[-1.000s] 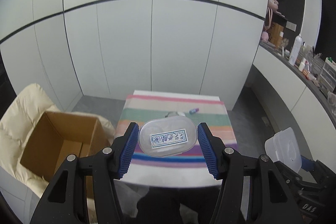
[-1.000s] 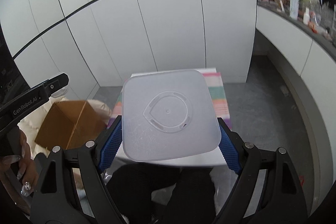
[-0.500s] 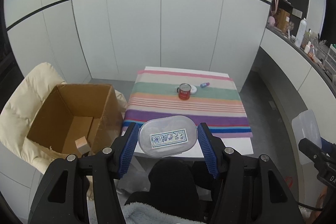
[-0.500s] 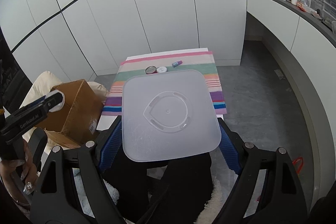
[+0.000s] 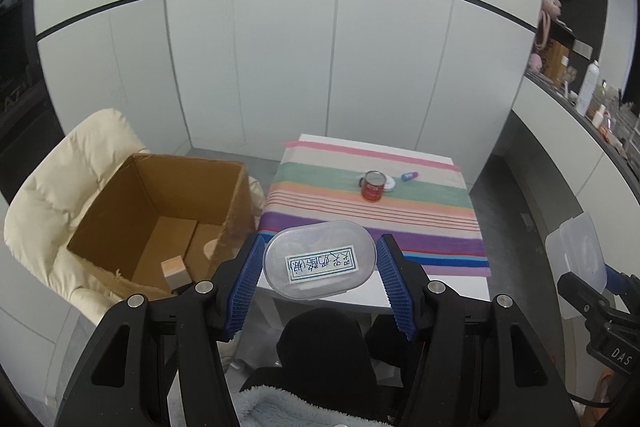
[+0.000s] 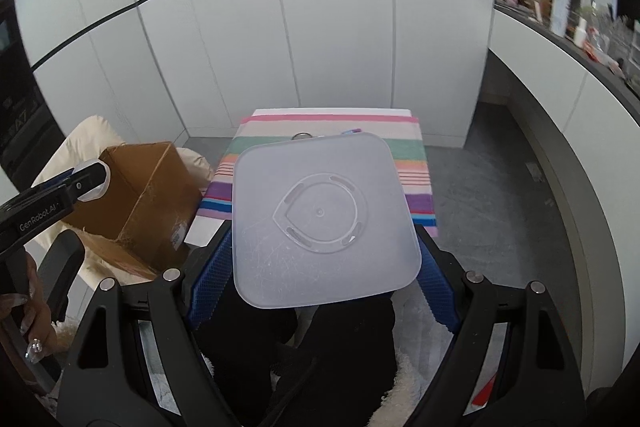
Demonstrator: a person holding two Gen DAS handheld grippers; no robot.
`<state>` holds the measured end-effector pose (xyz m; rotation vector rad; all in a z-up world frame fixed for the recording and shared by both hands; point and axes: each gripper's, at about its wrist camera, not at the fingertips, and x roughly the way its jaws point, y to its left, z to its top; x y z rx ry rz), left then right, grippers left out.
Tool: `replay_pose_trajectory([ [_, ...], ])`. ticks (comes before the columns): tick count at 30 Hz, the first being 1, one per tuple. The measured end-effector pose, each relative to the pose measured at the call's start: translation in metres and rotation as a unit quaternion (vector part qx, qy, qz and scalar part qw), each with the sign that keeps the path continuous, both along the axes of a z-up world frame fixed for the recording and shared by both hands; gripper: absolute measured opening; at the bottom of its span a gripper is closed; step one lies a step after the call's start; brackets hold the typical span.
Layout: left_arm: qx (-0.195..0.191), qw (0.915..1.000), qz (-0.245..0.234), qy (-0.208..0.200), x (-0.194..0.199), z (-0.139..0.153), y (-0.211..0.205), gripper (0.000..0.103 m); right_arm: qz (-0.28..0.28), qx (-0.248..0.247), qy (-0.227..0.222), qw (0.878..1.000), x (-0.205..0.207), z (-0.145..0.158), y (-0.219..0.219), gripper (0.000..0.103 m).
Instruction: Organize objects
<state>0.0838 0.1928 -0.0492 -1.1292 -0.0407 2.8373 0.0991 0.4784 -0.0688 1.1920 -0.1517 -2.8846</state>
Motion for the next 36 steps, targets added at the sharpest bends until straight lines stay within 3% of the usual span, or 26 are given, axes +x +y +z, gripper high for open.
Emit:
replay_pose_trajectory([
  [11, 0.001, 0.9961, 0.088, -0.005, 0.006, -0.007, -0.069, 0.059, 0.102, 0.007, -0.002, 0.995, -0.031, -0.001, -0.068, 0.085],
  [24, 0.002, 0.9719, 0.234, -0.03, 0.03, -0.026, -0.18, 0.059, 0.265, 0.012, -0.009, 0.964, -0.055, -0.012, -0.192, 0.085],
  [29, 0.0, 0.9658, 0.257, -0.036, 0.031, -0.031, -0.194, 0.059, 0.303, 0.005, -0.021, 0.953, -0.06, -0.024, -0.217, 0.085],
  [36, 0.001, 0.9664, 0.252, -0.052, 0.012, -0.041, -0.191, 0.059, 0.293, 0.001, -0.036, 0.956, -0.073, -0.036, -0.215, 0.085],
])
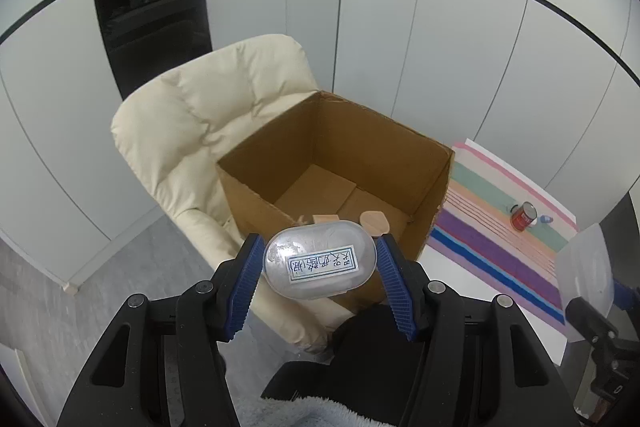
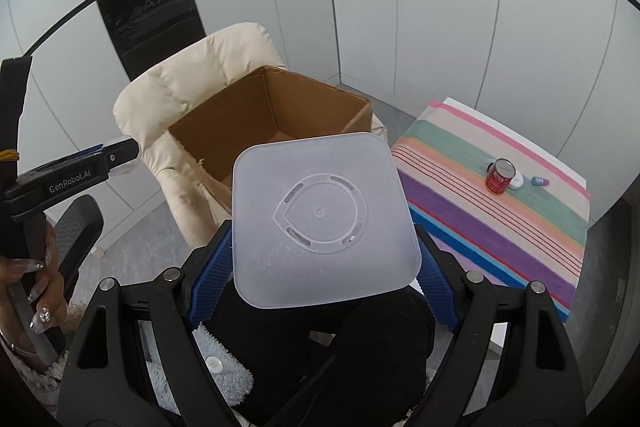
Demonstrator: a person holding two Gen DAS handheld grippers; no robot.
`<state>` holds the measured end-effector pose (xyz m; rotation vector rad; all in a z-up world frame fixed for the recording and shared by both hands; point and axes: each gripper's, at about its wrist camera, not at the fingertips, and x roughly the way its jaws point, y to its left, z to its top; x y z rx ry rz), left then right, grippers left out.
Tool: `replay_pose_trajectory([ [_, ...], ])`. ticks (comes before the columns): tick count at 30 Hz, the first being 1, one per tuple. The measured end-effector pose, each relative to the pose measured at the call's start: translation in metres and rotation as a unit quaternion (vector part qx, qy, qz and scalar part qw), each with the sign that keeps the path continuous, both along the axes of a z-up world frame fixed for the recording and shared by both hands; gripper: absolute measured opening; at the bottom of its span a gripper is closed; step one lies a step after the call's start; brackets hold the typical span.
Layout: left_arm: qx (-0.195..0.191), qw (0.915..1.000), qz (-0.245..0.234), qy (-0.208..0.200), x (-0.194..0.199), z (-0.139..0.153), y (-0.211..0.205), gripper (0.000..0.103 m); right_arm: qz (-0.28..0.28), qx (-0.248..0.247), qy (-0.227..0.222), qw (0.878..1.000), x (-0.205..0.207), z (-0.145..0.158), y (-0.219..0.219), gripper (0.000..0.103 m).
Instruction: Organize objects
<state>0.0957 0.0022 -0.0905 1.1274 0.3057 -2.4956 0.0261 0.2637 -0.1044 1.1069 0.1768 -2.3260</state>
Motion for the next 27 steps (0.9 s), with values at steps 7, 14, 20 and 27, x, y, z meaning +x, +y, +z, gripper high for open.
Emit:
replay_pose_trajectory([
  [7, 0.004, 0.9999, -0.01, -0.004, -0.024, -0.006, 0.004, 0.059, -0.018, 0.0, 0.0, 1.0, -0.016, 0.0, 0.009, 0.085],
  [14, 0.001, 1.0, -0.006, -0.001, -0.049, -0.009, -0.002, 0.059, -0.022, 0.011, 0.002, 1.0, -0.039, 0.0, 0.0, 0.085],
  [20, -0.004, 0.9999, 0.009, 0.006, -0.072, -0.007, -0.014, 0.059, -0.008, 0.021, 0.009, 1.0, -0.065, -0.001, -0.024, 0.085],
  [27, 0.003, 0.9995, 0.03, 0.009, -0.105, -0.012, -0.035, 0.059, 0.012, 0.041, 0.024, 0.999, -0.105, -0.007, -0.058, 0.085],
])
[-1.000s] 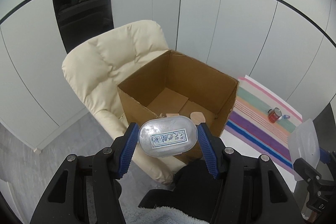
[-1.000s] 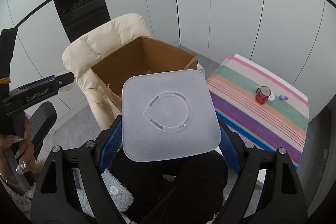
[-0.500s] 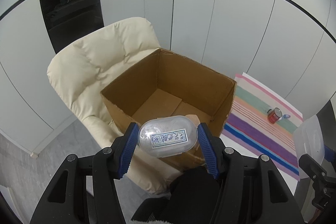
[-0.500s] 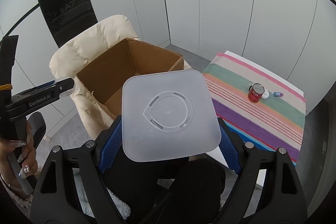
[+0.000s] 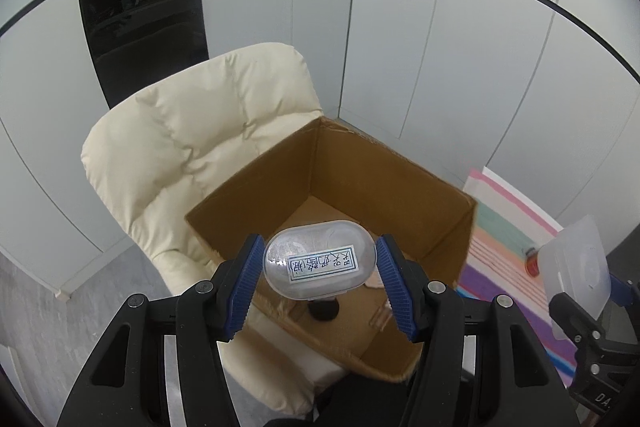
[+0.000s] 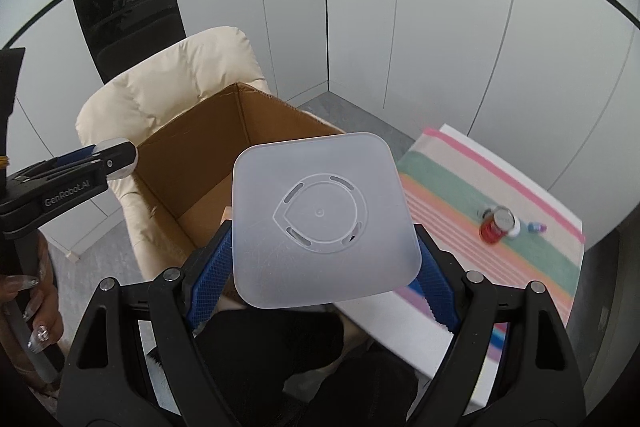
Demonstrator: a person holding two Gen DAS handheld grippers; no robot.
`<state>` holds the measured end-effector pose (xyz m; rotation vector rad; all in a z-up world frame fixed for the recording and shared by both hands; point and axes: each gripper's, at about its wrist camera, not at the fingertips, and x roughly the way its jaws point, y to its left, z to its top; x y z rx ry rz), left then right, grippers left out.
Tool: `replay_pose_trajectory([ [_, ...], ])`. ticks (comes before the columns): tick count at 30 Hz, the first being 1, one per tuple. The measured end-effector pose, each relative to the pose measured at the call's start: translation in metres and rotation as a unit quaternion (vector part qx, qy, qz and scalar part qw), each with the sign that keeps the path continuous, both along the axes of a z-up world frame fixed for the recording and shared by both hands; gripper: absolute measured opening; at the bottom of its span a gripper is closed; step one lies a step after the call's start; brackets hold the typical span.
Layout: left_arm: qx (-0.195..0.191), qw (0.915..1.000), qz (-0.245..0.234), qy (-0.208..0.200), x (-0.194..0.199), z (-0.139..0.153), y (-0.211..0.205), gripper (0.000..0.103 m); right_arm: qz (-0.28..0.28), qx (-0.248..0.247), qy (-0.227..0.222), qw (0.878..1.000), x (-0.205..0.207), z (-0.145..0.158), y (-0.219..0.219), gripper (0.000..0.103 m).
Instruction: Organize objects
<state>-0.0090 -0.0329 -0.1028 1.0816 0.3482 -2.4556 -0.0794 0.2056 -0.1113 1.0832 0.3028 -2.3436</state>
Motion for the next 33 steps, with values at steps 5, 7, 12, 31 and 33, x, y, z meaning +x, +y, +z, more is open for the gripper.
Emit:
replay_pose_trajectory([
  [5, 0.01, 0.9998, 0.017, -0.004, -0.021, -0.009, -0.016, 0.059, 0.014, 0.004, -0.002, 1.0, -0.027, -0.007, -0.027, 0.085],
  [7, 0.012, 0.9996, 0.024, -0.008, -0.03, -0.014, -0.023, 0.059, 0.021, 0.004, -0.003, 1.0, -0.036, -0.01, -0.039, 0.085],
  [12, 0.017, 0.9991, 0.036, -0.015, -0.043, -0.024, -0.035, 0.059, 0.037, 0.003, -0.005, 0.999, -0.054, -0.019, -0.069, 0.085],
  [31, 0.07, 0.9944, 0.079, -0.011, -0.047, -0.039, -0.072, 0.103, 0.021, -0.017, -0.049, 0.998, -0.086, -0.052, -0.108, 0.103],
  [33, 0.068, 0.9943, 0.082, -0.01, -0.045, -0.037, -0.072, 0.103, 0.017, -0.013, -0.053, 0.998, -0.089, -0.054, -0.106, 0.103],
])
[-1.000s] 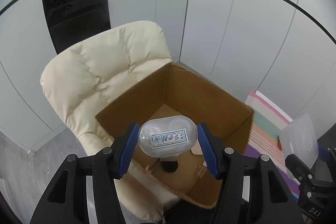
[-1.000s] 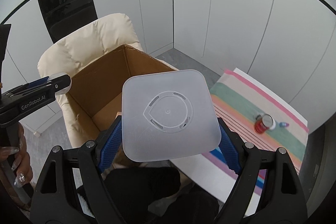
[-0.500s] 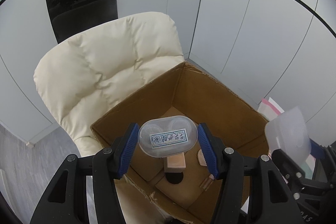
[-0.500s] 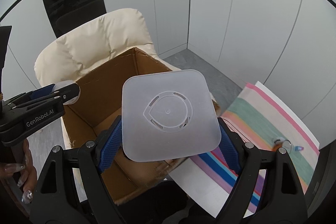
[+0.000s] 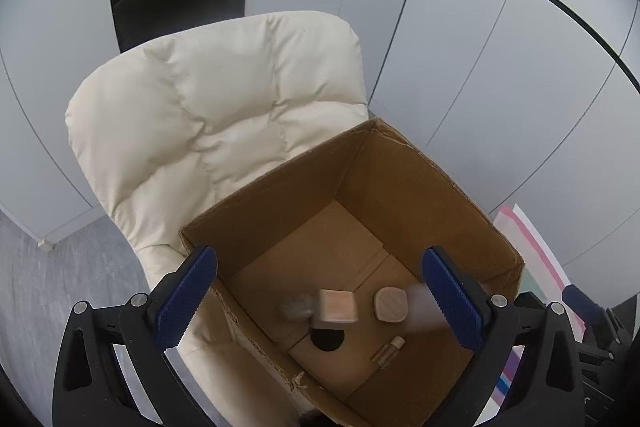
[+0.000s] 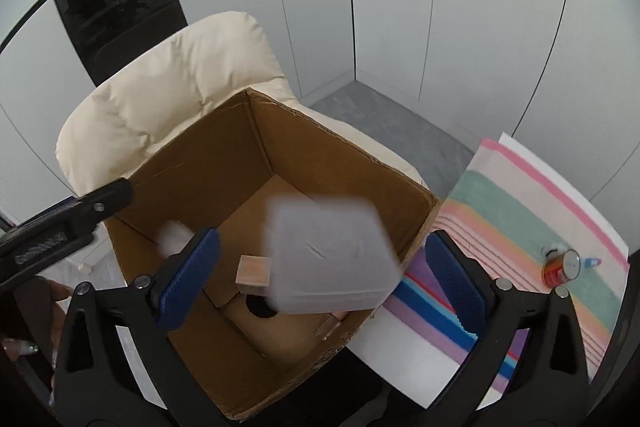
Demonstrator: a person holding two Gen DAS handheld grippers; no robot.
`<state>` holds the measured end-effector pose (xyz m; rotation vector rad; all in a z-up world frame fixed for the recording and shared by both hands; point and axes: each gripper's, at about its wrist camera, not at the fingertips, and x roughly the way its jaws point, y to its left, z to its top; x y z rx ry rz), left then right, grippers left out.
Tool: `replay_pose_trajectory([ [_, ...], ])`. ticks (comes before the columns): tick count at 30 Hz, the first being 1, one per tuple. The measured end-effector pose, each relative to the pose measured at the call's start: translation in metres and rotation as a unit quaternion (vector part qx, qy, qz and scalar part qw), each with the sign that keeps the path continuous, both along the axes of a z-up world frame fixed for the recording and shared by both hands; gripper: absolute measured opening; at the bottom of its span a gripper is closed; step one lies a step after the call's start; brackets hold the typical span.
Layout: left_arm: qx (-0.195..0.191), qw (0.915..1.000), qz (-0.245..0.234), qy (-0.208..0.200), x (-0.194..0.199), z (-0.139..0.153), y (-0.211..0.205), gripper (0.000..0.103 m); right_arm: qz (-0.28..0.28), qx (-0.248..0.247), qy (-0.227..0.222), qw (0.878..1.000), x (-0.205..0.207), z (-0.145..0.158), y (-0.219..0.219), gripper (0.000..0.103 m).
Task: Organize objects
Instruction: 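Open both tools to drop the oval container and lid into the box, then withdraw both open tools from the box toward the striped cloth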
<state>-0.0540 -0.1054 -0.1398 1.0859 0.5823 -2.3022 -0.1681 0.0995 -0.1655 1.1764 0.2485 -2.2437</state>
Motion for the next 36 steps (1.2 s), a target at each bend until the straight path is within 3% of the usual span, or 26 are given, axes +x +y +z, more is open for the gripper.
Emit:
replay_pose_trajectory([
  [8, -0.013, 0.9998, -0.011, -0.005, 0.0, 0.003, 0.005, 0.103, 0.004, -0.001, -0.007, 1.0, 0.003, -0.002, 0.002, 0.103],
  [23, -0.042, 0.9986, -0.032, -0.005, 0.014, 0.027, 0.019, 0.103, -0.002, -0.003, 0.017, 1.0, 0.02, 0.025, 0.012, 0.103],
  [36, -0.039, 0.9985, -0.036, 0.008, 0.08, 0.053, 0.037, 0.103, -0.019, -0.009, 0.018, 1.0, 0.063, 0.049, 0.046, 0.103],
])
